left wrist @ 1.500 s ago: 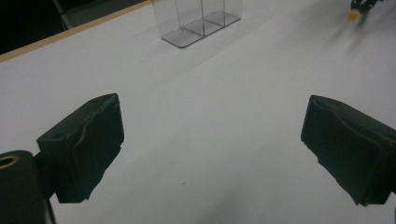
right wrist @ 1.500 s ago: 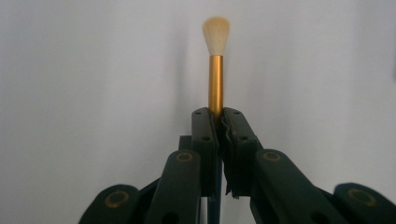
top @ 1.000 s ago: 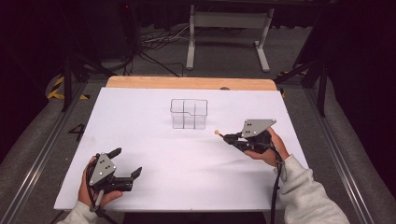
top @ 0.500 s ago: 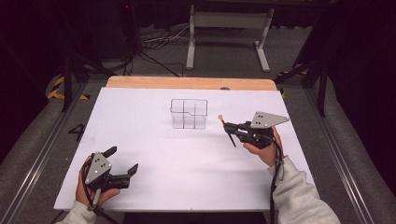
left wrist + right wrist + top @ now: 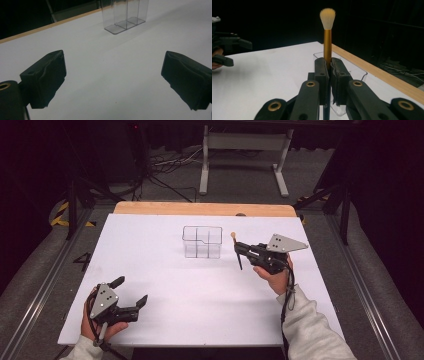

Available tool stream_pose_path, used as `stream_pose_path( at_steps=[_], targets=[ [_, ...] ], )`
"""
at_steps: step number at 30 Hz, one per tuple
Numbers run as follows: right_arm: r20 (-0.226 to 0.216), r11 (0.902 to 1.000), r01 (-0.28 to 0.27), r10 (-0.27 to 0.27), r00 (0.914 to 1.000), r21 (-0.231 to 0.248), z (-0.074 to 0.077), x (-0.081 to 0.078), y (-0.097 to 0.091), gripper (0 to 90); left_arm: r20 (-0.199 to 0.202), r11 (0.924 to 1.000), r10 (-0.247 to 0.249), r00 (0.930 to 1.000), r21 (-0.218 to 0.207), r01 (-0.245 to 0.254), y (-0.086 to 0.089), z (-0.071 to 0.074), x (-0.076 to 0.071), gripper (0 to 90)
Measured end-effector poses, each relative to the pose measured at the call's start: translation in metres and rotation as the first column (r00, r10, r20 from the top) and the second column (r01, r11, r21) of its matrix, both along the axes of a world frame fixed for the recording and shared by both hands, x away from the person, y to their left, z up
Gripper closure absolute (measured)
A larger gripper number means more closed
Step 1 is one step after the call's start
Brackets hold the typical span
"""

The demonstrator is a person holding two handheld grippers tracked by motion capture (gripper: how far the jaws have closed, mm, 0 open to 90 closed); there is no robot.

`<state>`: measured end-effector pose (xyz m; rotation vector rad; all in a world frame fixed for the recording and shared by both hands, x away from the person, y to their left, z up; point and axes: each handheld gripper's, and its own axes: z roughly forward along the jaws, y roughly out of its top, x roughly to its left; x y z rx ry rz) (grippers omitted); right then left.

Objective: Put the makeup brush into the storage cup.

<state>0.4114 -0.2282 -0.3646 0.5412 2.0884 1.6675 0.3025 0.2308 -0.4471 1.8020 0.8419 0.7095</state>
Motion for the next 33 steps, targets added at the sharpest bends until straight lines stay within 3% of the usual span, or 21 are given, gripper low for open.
stream_pose_path(
  at_steps=[6,18,29,33],
  targets=[
    [0.013,0.9991,0.019,-0.019,0.9997,0.039,0.001,0.005,0.008,84.9,0.012,1.0000,-0.006,0.9999,0.000,0.006,0.000,0.001,-0.001,7.1],
    [0.036,0.9930,0.059,-0.063,0.9973,0.102,0.005,0.015,0.019,84.8,0.020,0.9978,-0.066,0.9976,0.006,0.066,0.001,0.002,-0.003,6.3],
    [0.040,0.9832,0.051,-0.059,0.9975,0.176,0.016,0.025,0.036,84.8,0.026,0.9968,-0.080,0.9964,0.001,0.080,-0.001,0.002,-0.003,6.4],
    [0.062,0.9837,0.058,-0.070,0.9956,0.170,0.021,0.029,0.043,84.8,0.026,0.9964,-0.085,0.9960,-0.005,0.085,0.000,0.002,-0.003,6.3]
  ],
)
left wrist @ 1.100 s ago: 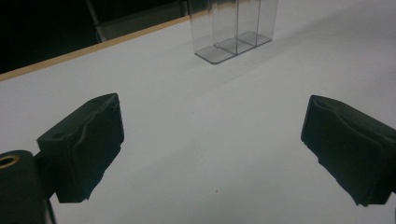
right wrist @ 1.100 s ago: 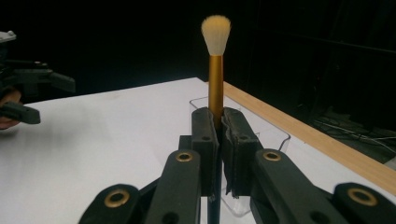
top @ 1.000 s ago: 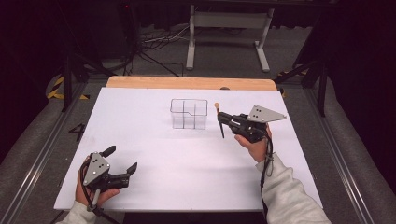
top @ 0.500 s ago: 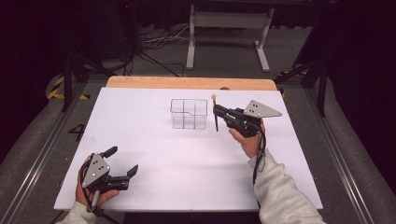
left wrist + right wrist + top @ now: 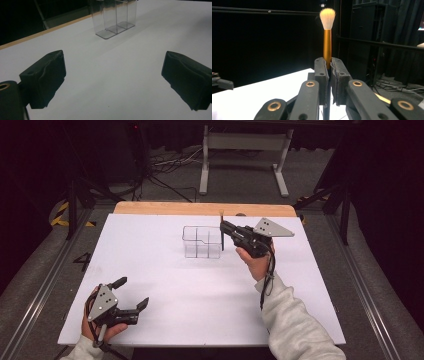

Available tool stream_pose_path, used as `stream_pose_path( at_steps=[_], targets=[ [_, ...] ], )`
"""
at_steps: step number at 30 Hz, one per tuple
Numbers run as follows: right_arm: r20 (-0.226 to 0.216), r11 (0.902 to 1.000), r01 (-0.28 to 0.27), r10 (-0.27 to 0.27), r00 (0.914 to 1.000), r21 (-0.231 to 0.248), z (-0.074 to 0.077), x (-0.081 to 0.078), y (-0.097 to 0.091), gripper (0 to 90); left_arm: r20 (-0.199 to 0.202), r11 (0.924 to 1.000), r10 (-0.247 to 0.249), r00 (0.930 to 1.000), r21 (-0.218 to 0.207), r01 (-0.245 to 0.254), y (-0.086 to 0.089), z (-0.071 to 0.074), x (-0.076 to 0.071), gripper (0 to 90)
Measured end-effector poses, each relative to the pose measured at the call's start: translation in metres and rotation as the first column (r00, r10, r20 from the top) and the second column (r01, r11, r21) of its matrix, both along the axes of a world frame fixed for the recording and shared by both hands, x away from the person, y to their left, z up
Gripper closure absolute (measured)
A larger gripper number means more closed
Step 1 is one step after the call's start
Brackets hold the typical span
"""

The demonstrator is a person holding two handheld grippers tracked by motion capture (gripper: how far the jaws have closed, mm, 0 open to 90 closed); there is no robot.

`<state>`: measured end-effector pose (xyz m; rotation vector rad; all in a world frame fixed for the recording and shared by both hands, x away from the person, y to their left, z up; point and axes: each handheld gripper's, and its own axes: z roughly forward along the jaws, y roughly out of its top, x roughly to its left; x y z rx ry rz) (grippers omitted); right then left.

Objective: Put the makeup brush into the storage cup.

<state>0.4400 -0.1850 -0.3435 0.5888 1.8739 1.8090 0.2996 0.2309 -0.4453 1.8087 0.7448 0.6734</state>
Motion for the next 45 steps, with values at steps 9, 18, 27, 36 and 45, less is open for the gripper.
stream_pose_path(
  at_steps=[9,18,27,36,45],
  targets=[
    [-0.007,0.9997,0.020,-0.020,0.9998,0.011,0.006,0.015,0.018,84.9,0.001,0.9999,-0.009,1.0000,-0.005,0.009,0.000,0.000,0.001,6.4],
    [-0.004,0.9975,0.058,-0.058,0.9983,0.038,0.012,0.027,0.029,84.9,-0.007,0.9999,-0.009,0.9999,-0.010,0.008,0.001,-0.001,0.001,7.1],
    [-0.004,0.9943,0.101,-0.101,0.9949,0.032,0.009,0.038,0.039,84.9,-0.005,0.9998,-0.019,0.9998,-0.010,0.019,0.000,-0.001,0.001,7.4],
    [-0.004,0.9906,0.136,-0.136,0.9908,0.015,0.004,0.052,0.048,84.8,-0.003,0.9996,-0.018,0.9998,-0.020,0.018,0.000,-0.002,0.002,7.2],
    [-0.008,0.9896,0.143,-0.143,0.9897,0.017,0.002,0.061,0.053,84.8,0.007,0.9994,0.001,1.0000,-0.035,-0.001,-0.001,-0.001,0.003,6.3]
  ],
)
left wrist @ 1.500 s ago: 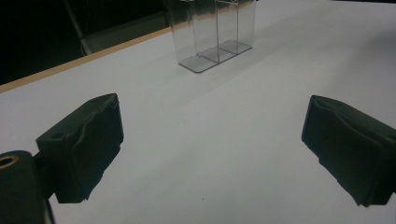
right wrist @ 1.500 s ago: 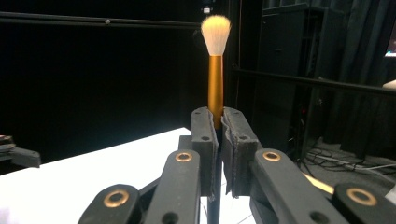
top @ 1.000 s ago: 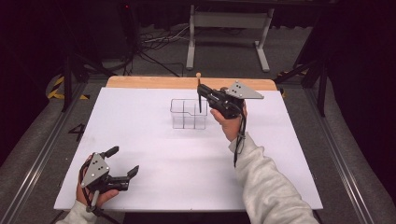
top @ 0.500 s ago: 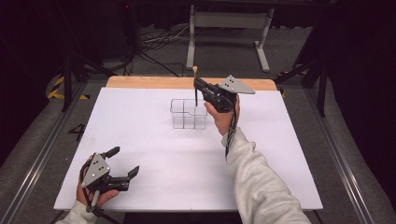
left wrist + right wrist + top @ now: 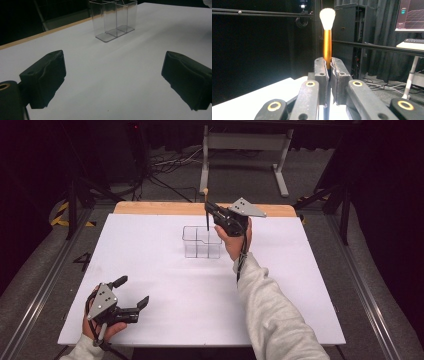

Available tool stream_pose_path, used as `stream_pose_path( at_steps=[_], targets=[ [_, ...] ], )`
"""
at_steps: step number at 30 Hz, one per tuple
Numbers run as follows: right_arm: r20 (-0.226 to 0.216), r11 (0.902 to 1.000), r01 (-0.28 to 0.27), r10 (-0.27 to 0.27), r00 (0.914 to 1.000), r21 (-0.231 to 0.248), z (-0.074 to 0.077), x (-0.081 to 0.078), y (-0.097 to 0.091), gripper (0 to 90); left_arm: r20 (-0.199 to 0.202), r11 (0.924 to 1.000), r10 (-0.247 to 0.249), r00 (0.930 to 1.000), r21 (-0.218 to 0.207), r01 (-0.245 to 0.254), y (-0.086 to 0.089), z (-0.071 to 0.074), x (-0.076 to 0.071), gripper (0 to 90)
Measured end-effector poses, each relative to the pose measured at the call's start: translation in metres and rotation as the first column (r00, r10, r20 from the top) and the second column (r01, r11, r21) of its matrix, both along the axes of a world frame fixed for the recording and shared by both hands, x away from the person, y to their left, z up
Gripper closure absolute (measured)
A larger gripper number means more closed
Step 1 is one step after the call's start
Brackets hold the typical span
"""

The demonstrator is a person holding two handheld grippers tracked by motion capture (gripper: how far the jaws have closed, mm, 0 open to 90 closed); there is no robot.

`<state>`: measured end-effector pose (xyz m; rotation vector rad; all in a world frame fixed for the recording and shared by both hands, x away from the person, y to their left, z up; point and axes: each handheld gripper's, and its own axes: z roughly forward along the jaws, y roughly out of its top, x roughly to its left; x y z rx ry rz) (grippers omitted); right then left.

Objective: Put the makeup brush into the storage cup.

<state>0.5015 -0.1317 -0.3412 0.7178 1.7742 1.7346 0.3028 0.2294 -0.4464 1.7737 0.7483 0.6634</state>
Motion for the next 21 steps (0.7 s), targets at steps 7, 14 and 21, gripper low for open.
stream_pose_path(
  at_steps=[7,14,21],
  targets=[
    [0.010,0.9997,0.004,-0.004,0.9999,-0.022,-0.003,0.006,0.011,84.8,0.010,0.9999,-0.001,0.9999,-0.015,0.002,-0.001,-0.001,0.002,6.3],
    [0.005,0.9994,0.015,-0.015,0.9999,-0.030,-0.007,0.012,0.020,84.7,0.017,0.9992,0.011,0.9998,-0.040,-0.010,0.000,-0.001,0.002,7.3],
    [-0.009,0.9990,0.031,-0.031,0.9995,-0.031,-0.013,0.017,0.019,84.7,0.020,0.9991,0.006,0.9998,-0.042,-0.005,0.000,-0.001,0.001,7.1]
  ],
)
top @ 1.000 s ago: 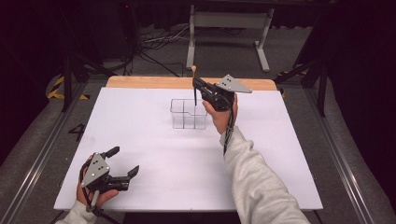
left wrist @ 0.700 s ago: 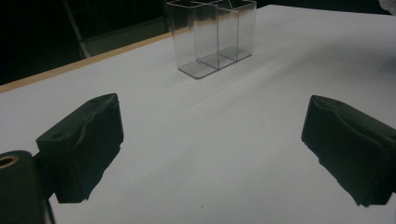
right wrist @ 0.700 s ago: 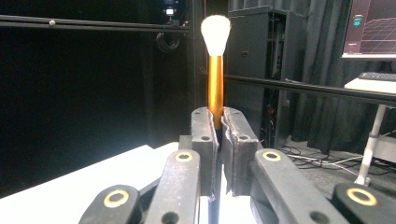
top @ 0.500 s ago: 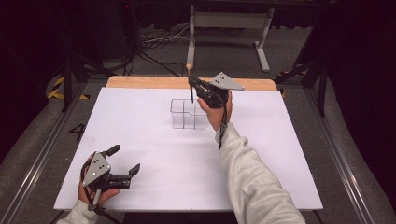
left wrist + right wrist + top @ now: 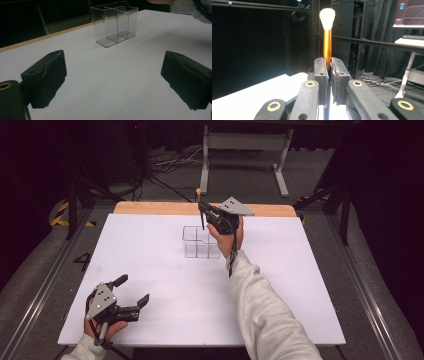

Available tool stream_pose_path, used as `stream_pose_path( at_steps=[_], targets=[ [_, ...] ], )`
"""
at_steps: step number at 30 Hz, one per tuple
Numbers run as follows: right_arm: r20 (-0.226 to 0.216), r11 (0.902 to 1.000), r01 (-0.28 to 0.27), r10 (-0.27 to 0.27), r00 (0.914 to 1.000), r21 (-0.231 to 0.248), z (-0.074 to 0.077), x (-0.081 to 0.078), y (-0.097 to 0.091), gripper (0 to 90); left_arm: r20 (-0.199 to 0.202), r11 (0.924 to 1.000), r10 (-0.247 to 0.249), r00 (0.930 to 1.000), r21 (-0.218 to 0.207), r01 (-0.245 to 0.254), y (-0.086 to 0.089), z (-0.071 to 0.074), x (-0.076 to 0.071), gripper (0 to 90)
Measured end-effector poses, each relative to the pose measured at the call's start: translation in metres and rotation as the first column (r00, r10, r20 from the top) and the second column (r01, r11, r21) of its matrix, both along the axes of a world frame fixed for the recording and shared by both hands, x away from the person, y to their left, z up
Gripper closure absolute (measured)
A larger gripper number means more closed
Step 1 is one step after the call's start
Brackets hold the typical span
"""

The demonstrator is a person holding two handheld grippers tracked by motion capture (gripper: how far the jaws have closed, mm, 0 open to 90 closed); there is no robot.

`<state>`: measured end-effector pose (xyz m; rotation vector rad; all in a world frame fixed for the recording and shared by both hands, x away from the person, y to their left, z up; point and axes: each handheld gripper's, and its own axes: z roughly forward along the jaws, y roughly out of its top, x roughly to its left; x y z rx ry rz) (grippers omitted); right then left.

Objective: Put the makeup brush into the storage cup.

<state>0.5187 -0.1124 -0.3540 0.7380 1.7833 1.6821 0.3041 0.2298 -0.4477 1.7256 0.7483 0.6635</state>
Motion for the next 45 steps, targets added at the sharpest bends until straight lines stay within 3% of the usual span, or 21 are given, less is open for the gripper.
stream_pose_path(
  at_steps=[7,37,45],
  targets=[
    [-0.023,0.9996,0.019,-0.019,0.9996,0.019,-0.007,0.003,-0.005,84.7,-0.002,1.0000,-0.001,1.0000,0.000,0.001,0.000,0.000,0.000,7.1],
    [-0.104,0.9999,0.004,-0.005,0.9946,-0.012,-0.055,-0.008,-0.010,84.6,-0.005,1.0000,-0.004,1.0000,0.002,0.004,0.000,-0.001,0.000,7.2],
    [-0.109,0.9999,0.009,-0.010,0.9940,-0.011,-0.056,-0.008,-0.012,84.5,-0.009,1.0000,-0.007,0.9999,0.005,0.007,-0.001,-0.001,0.000,7.2]
  ],
)
